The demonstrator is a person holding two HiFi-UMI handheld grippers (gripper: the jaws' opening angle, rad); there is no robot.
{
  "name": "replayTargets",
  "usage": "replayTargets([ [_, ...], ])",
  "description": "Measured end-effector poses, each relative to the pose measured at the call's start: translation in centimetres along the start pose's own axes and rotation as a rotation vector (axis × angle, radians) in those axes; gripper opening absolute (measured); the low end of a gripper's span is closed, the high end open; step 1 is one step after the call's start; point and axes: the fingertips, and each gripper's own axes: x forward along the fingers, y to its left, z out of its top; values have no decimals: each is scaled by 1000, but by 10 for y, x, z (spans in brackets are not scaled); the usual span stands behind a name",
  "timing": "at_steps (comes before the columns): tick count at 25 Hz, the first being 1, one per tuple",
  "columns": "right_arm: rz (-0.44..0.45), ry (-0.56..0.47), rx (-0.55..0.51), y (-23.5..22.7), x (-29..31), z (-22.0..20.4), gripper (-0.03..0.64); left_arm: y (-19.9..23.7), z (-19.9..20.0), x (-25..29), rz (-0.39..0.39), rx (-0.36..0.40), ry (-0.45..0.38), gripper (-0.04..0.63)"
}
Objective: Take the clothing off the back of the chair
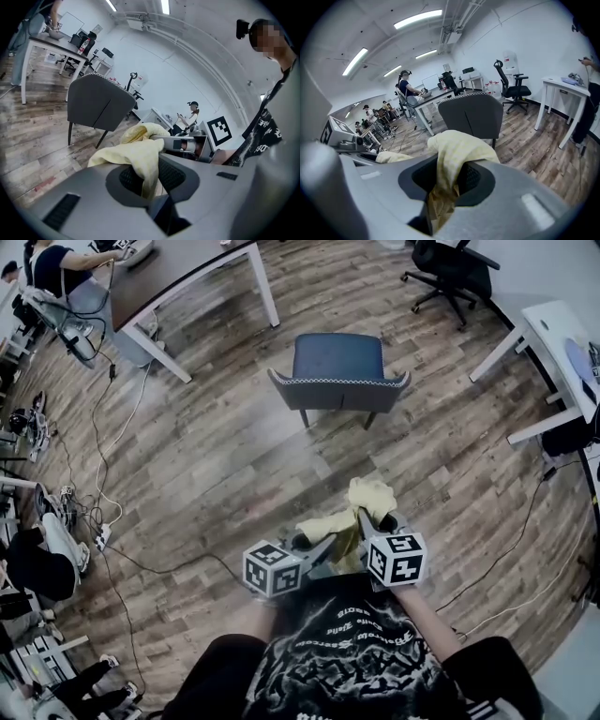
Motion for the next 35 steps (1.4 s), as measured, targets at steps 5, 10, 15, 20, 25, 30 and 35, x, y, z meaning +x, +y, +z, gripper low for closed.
replayTargets([
  [5, -2, -14, 10, -5, -2, 4, 80, -2, 5, 5, -1, 28, 4, 65],
  [10, -4, -49, 13, -10, -2, 16, 80, 3, 22, 4, 16, 43, -47, 66],
  [15, -14, -71, 2, -12, -3, 26, 78, 7, 36, 3, 28, 51, -87, 66],
  [20, -22, -73, -4, -17, -6, 27, 78, 6, 39, 7, 38, 76, -83, 66],
  [25, -24, -69, -10, -19, -6, 26, 78, 5, 40, 12, 40, 88, -76, 66],
  [30, -26, -69, -21, -19, -7, 28, 77, 4, 42, 13, 43, 95, -75, 66],
  [35, -31, -70, -34, -20, -9, 25, 75, 4, 41, 15, 53, 105, -74, 66],
])
